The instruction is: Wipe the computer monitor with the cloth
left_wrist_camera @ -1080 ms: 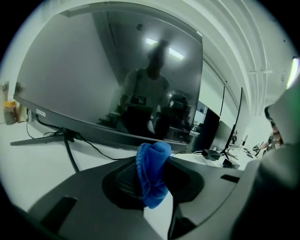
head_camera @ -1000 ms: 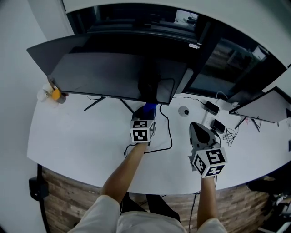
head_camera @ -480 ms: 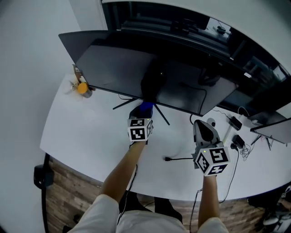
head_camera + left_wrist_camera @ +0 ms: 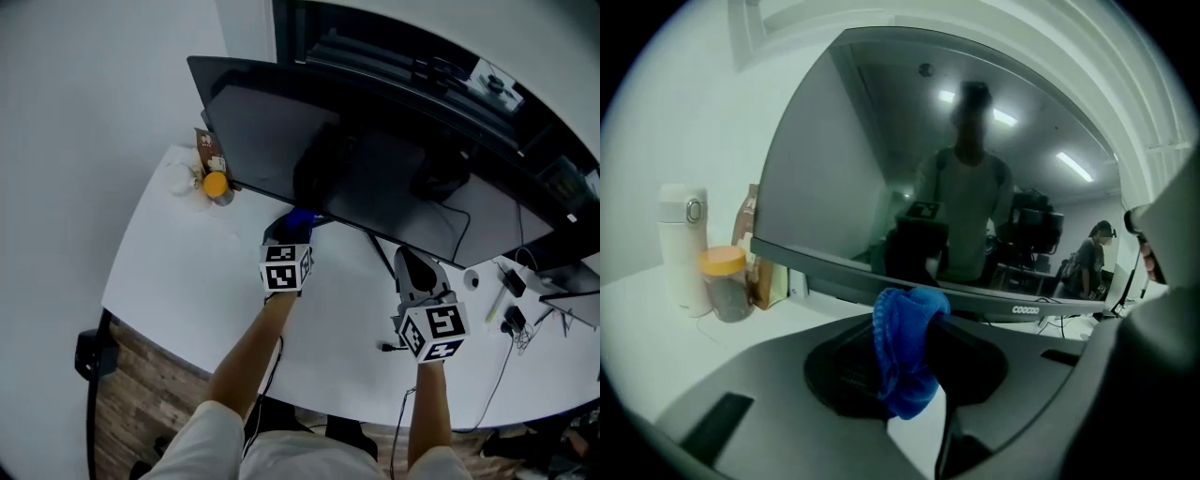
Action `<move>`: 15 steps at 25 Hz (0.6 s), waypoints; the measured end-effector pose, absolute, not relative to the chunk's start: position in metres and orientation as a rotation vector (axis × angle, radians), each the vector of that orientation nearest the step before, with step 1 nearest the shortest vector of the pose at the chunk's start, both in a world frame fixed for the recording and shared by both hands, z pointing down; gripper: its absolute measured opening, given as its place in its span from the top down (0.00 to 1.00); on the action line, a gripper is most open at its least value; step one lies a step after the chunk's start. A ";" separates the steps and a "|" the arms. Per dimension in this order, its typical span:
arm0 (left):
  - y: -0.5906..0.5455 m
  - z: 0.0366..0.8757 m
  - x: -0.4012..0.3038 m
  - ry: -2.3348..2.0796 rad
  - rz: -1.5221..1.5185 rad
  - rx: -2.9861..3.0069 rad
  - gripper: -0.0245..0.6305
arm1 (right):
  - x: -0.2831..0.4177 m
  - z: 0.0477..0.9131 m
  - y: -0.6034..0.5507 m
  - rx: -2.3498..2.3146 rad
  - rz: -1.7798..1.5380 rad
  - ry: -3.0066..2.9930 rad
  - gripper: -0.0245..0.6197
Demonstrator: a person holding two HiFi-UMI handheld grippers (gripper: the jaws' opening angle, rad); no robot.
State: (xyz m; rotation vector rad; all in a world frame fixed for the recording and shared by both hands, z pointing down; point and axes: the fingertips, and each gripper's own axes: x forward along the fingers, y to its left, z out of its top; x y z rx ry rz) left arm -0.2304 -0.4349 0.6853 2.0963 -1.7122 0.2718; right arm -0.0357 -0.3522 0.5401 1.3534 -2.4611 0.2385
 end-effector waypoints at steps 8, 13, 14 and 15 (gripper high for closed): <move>-0.447 0.682 -0.312 -1.754 0.274 2.062 0.78 | -0.111 0.538 -0.374 1.306 0.243 -2.482 0.94; -0.456 0.680 -0.365 -1.798 0.244 1.972 0.78 | -0.143 0.530 -0.384 1.299 0.229 -2.489 0.94; -0.457 0.680 -0.374 -1.802 0.227 1.955 0.78 | -0.148 0.529 -0.386 1.300 0.225 -2.490 0.94; -0.458 0.680 -0.383 -1.805 0.208 1.939 0.78 | -0.153 0.527 -0.387 1.300 0.221 -2.491 0.94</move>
